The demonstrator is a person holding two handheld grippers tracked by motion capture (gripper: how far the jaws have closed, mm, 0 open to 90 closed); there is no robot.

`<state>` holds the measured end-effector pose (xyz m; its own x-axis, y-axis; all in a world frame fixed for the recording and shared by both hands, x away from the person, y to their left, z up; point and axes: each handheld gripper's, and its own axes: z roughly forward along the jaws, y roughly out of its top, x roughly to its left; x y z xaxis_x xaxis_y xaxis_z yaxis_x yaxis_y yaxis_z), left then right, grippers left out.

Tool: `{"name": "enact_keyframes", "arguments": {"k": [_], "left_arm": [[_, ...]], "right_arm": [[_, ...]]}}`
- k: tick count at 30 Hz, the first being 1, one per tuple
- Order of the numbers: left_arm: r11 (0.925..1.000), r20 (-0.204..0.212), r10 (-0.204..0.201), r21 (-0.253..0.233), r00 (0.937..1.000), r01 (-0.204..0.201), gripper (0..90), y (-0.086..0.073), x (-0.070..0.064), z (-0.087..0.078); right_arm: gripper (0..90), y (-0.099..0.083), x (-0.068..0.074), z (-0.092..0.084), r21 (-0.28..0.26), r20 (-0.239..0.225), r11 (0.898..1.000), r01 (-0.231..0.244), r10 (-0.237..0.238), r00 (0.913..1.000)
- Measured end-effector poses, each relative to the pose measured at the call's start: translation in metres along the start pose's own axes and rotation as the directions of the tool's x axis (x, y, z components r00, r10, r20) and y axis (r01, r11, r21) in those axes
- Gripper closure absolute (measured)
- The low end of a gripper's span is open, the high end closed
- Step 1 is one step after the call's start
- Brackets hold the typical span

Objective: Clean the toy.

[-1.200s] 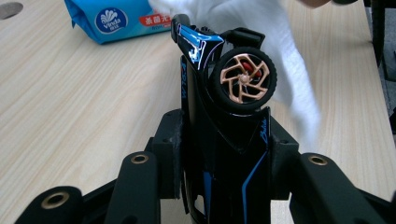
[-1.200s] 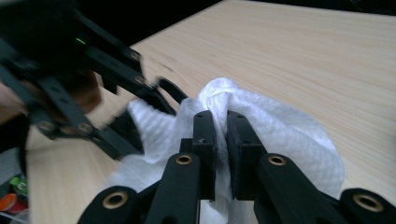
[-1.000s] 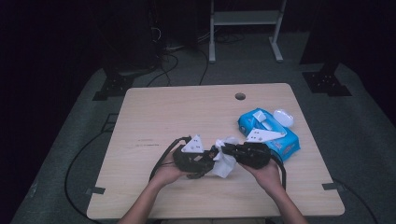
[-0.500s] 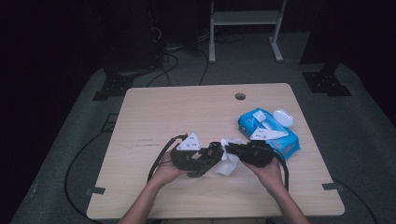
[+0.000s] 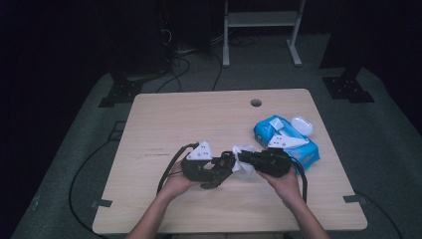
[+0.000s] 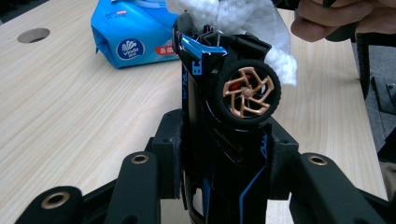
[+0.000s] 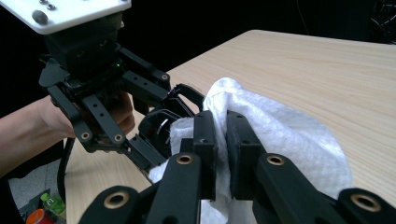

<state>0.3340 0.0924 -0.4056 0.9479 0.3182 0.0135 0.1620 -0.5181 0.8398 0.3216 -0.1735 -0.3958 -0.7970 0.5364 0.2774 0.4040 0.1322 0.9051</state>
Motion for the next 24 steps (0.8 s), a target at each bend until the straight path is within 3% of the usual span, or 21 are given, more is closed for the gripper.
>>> {"name": "enact_keyframes", "arguments": {"k": [7, 14, 18, 21, 24], "left_arm": [[0.9998, -0.002, -0.019, 0.006, 0.9998, 0.019, 57.8, -0.004, 0.004, -0.001], [0.9997, 0.002, -0.013, 0.022, 0.9999, 0.013, 57.8, -0.006, 0.003, 0.005], [0.9999, 0.0, -0.011, 0.006, 0.9999, 0.011, 57.8, -0.005, 0.002, 0.002], [0.9997, 0.005, -0.024, -0.002, 0.9997, 0.024, 57.8, -0.006, 0.002, 0.002], [0.9998, -0.004, -0.012, 0.018, 0.9999, 0.012, 57.8, -0.006, 0.002, 0.004]], "right_arm": [[82.7, -0.011, -0.01, 0.001, 0.044, 0.041, 0.999, -0.015, 0.013, 0.9991], [82.7, 0.002, 0.002, -0.005, -0.014, -0.005, 1.0, 0.009, -0.009, 0.9999], [82.7, -0.005, -0.001, 0.001, 0.009, 0.006, 1.0, 0.004, -0.004, 1.0], [82.6, -0.01, -0.007, 0.001, 0.041, 0.044, 0.999, 0.006, -0.008, 0.999], [82.6, -0.012, -0.01, 0.0, 0.037, 0.05, 0.999, 0.003, -0.005, 0.9987]]}}
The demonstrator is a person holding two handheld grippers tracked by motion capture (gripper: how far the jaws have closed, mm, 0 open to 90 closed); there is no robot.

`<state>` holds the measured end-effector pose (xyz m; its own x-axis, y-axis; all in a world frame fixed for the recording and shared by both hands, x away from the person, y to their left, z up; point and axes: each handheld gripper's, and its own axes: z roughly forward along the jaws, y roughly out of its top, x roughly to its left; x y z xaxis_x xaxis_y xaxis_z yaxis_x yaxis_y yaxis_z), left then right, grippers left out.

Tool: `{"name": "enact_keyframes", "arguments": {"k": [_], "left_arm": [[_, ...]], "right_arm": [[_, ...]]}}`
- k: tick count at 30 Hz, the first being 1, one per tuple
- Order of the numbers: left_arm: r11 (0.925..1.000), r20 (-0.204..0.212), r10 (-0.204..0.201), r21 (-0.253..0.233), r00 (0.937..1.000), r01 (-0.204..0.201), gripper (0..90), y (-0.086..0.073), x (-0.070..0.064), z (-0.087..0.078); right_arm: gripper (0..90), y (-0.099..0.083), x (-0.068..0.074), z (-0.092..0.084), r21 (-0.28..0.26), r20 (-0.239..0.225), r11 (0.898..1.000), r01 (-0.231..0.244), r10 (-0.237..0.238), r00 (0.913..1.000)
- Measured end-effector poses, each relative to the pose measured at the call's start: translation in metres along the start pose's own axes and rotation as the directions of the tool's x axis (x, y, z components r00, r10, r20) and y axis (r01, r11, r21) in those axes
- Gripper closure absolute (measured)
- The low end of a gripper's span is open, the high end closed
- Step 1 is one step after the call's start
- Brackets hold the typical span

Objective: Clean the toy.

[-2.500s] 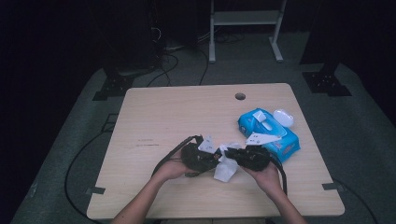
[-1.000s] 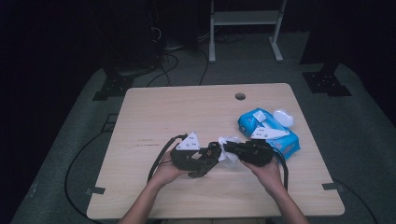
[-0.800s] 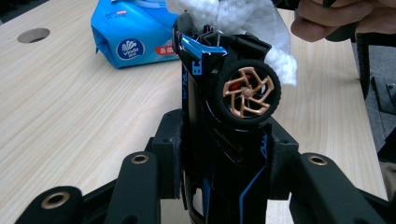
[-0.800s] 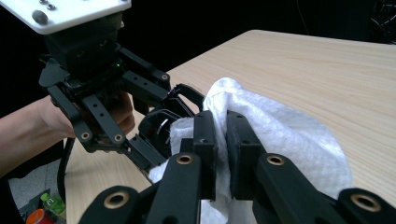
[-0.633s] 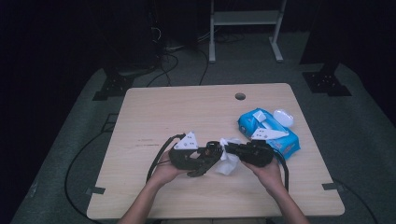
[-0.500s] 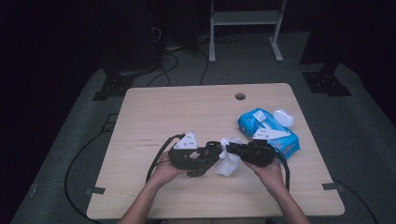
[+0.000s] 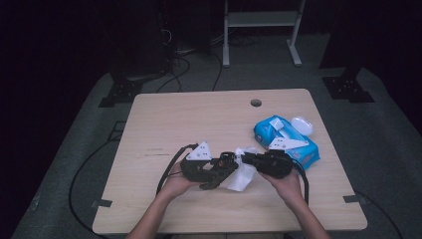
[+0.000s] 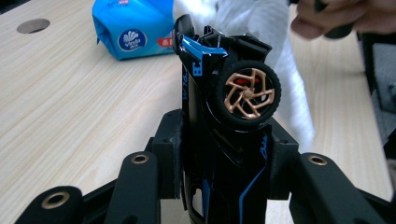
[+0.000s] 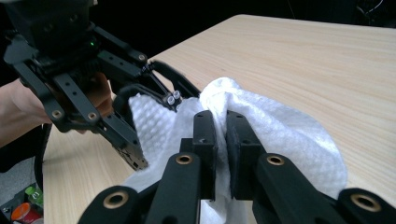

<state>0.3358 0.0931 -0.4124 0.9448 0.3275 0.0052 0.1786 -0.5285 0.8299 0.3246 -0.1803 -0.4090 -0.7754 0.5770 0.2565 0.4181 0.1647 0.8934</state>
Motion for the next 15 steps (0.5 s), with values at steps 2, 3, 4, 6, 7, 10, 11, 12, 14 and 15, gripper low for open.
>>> {"name": "enact_keyframes", "arguments": {"k": [2, 3, 4, 6, 7, 10, 11, 12, 14, 15], "left_arm": [[1.0, 0.007, -0.004, -0.003, 1.0, 0.004, 57.8, 0.0, 0.001, 0.001], [1.0, 0.007, -0.004, -0.005, 1.0, 0.004, 57.7, 0.0, 0.001, 0.001], [1.0, 0.007, -0.004, -0.005, 1.0, 0.004, 57.8, 0.0, 0.001, 0.001], [0.9994, 0.013, -0.019, -0.028, 0.9997, 0.019, 57.8, 0.0, 0.001, -0.002], [0.9996, 0.012, -0.014, -0.025, 0.9998, 0.014, 57.8, 0.0, 0.002, -0.004], [0.999, 0.009, -0.026, -0.037, 0.9996, 0.026, 57.7, 0.0, 0.002, -0.005], [0.9989, 0.01, -0.028, -0.037, 0.9996, 0.028, 57.8, -0.001, 0.003, -0.006], [0.9994, 0.004, -0.021, -0.028, 0.9998, 0.021, 57.8, 0.0, 0.002, -0.005], [0.9999, 0.0, -0.008, -0.013, 1.0, 0.008, 57.8, -0.001, 0.002, -0.004], [0.9998, 0.002, -0.013, -0.015, 0.9999, 0.013, 57.8, -0.001, 0.002, -0.003]], "right_arm": [[82.6, 0.004, 0.003, -0.001, -0.016, -0.011, 1.0, 0.007, -0.007, 0.9999], [82.6, 0.006, 0.006, -0.002, -0.025, -0.018, 1.0, 0.013, -0.013, 0.9997], [82.6, 0.007, 0.008, -0.002, -0.026, -0.023, 1.0, 0.018, -0.019, 0.9996], [82.6, 0.007, 0.009, -0.001, -0.021, -0.022, 1.0, 0.023, -0.023, 0.9995], [82.6, 0.005, 0.008, 0.0, -0.016, -0.021, 1.0, 0.017, -0.018, 0.9996], [82.6, -0.001, 0.001, 0.002, 0.015, 0.0, 1.0, 0.002, -0.002, 1.0], [82.6, -0.002, -0.001, 0.002, 0.021, 0.005, 1.0, 0.003, -0.003, 1.0], [82.6, -0.002, -0.001, 0.001, 0.011, 0.005, 1.0, 0.001, -0.001, 1.0], [82.6, 0.002, 0.003, -0.002, -0.01, 0.0, 1.0, 0.014, -0.014, 0.9999], [82.6, 0.007, 0.008, -0.005, -0.018, 0.005, 0.999, 0.04, -0.04, 0.9992]]}}
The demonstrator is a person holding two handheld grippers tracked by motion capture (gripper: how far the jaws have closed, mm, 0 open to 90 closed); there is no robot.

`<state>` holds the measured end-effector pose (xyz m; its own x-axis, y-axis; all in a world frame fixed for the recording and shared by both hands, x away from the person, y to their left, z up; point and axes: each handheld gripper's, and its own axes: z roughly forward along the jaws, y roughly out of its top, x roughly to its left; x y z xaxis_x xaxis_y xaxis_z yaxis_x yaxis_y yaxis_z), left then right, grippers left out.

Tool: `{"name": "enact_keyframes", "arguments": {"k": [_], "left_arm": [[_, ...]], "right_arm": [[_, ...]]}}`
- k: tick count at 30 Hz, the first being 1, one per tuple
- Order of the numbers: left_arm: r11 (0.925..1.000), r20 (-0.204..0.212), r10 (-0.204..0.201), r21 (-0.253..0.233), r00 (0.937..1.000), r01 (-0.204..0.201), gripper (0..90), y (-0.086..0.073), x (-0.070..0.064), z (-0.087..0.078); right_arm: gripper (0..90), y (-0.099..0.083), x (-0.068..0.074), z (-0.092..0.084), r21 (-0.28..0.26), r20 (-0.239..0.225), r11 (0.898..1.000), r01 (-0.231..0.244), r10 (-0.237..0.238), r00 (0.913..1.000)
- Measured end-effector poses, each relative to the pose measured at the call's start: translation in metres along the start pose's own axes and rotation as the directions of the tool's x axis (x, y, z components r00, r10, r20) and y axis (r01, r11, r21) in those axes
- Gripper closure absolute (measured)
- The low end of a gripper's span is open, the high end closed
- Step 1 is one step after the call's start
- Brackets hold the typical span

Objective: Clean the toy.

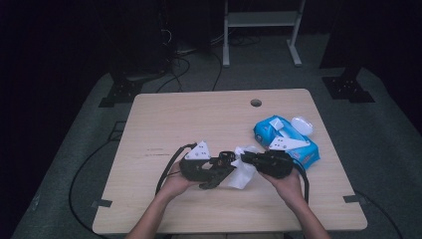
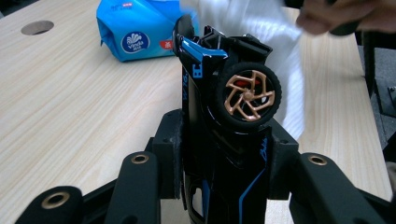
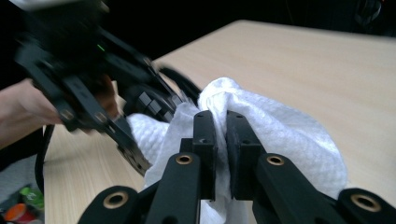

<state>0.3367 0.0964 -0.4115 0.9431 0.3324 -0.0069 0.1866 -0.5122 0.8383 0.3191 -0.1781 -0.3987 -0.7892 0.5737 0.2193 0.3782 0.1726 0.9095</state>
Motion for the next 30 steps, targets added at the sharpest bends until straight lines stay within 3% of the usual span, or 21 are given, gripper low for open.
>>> {"name": "enact_keyframes", "arguments": {"k": [4, 9, 12, 14, 15, 21, 24, 26, 27, 30], "left_arm": [[0.9999, 0.003, -0.008, -0.008, 1.0, 0.008, 57.8, 0.0, 0.0, 0.001], [0.9996, 0.002, -0.017, -0.021, 0.9998, 0.017, 57.8, -0.001, 0.002, -0.003], [0.9999, -0.007, -0.006, -0.01, 1.0, 0.006, 57.8, -0.001, 0.001, -0.001], [1.0, 0.0, 0.0, 0.001, 1.0, 0.0, 57.7, -0.001, 0.001, 0.001], [1.0, 0.002, 0.001, 0.002, 1.0, -0.001, 57.8, -0.001, 0.0, 0.002], [0.9992, 0.014, 0.03, 0.025, 0.9995, -0.03, 57.7, 0.002, -0.008, 0.01], [0.9995, 0.015, 0.029, 0.011, 0.9995, -0.029, 57.7, 0.003, -0.009, 0.008], [0.9998, 0.013, 0.019, 0.001, 0.9997, -0.019, 57.8, 0.003, -0.007, 0.005], [0.9998, 0.011, 0.017, -0.004, 0.9998, -0.017, 57.8, 0.003, -0.005, 0.003], [0.9998, 0.004, 0.02, 0.006, 0.9998, -0.02, 57.7, 0.002, -0.004, 0.003]], "right_arm": [[82.6, 0.006, 0.008, 0.001, -0.004, -0.011, 0.999, 0.04, -0.04, 0.9991], [82.6, -0.009, -0.004, 0.009, 0.046, 0.009, 0.999, 0.0, 0.0, 1.0], [82.6, -0.009, -0.006, 0.007, 0.041, 0.006, 0.999, -0.013, 0.012, 0.9999], [82.6, -0.001, -0.001, 0.003, 0.019, -0.001, 1.0, 0.001, -0.001, 1.0], [82.7, 0.008, 0.006, 0.0, -0.007, -0.013, 1.0, 0.029, -0.029, 0.9995], [82.6, 0.019, 0.029, 0.009, -0.009, -0.054, 0.997, 0.082, -0.082, 0.9952], [82.7, 0.02, 0.034, 0.013, 0.011, -0.03, 0.993, 0.121, -0.12, 0.9923], [82.7, 0.018, 0.03, 0.01, 0.008, -0.018, 0.995, 0.104, -0.103, 0.9945], [82.7, 0.015, 0.023, 0.007, 0.017, 0.011, 0.995, 0.102, -0.102, 0.9947], [82.7, 0.01, 0.017, 0.006, 0.026, 0.024, 0.997, 0.078, -0.079, 0.9966]]}}
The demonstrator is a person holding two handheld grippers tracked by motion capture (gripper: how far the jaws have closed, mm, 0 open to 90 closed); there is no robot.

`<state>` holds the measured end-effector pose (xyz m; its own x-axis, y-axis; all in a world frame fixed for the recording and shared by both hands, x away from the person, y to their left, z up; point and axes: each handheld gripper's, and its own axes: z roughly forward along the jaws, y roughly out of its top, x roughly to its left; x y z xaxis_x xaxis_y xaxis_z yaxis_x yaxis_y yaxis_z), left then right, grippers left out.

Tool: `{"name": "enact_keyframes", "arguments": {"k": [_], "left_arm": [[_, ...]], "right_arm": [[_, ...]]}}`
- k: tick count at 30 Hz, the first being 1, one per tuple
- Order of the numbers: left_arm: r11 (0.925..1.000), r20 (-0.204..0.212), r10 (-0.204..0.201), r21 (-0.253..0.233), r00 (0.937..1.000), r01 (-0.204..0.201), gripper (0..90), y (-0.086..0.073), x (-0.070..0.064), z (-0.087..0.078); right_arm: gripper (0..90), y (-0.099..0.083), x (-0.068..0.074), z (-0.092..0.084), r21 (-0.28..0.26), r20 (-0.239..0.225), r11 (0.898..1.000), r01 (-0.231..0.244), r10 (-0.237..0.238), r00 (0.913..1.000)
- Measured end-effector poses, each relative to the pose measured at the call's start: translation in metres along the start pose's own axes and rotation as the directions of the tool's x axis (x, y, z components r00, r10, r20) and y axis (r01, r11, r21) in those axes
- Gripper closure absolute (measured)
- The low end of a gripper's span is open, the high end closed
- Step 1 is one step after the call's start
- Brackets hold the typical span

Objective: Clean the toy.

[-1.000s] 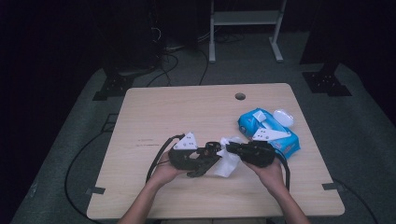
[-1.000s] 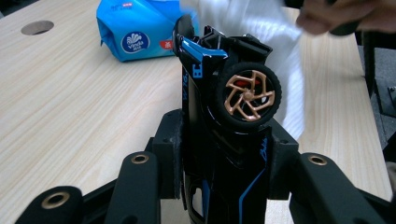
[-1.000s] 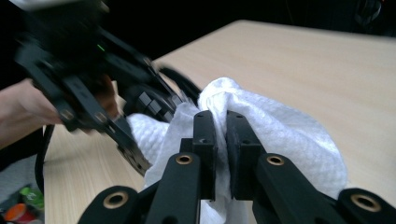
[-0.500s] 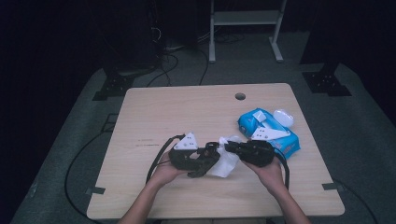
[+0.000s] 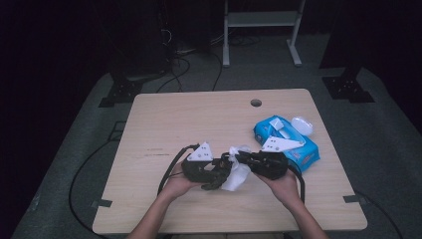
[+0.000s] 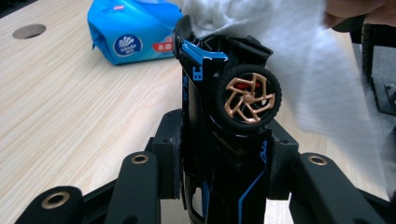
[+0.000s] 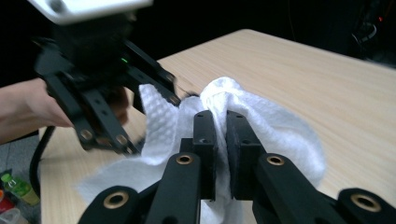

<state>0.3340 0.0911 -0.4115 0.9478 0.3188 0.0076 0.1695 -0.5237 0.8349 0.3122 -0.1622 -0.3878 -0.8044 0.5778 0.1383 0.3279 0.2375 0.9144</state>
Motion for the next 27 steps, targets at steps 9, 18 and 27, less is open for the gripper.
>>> {"name": "enact_keyframes", "arguments": {"k": [9, 18, 27], "left_arm": [[0.9999, 0.005, 0.0, -0.011, 1.0, 0.0, 57.7, 0.002, -0.001, -0.001], [1.0, -0.002, -0.007, 0.0, 1.0, 0.007, 57.8, -0.001, 0.001, -0.001], [0.9997, -0.005, -0.021, -0.015, 0.9998, 0.021, 57.7, -0.002, 0.003, -0.004]], "right_arm": [[82.7, 0.006, 0.008, 0.001, -0.018, -0.026, 1.0, 0.016, -0.016, 0.9995], [82.7, -0.016, -0.015, 0.003, 0.019, 0.003, 0.997, -0.068, 0.068, 0.9977], [82.7, -0.02, -0.019, 0.003, 0.027, -0.004, 0.996, -0.088, 0.089, 0.9961]]}}
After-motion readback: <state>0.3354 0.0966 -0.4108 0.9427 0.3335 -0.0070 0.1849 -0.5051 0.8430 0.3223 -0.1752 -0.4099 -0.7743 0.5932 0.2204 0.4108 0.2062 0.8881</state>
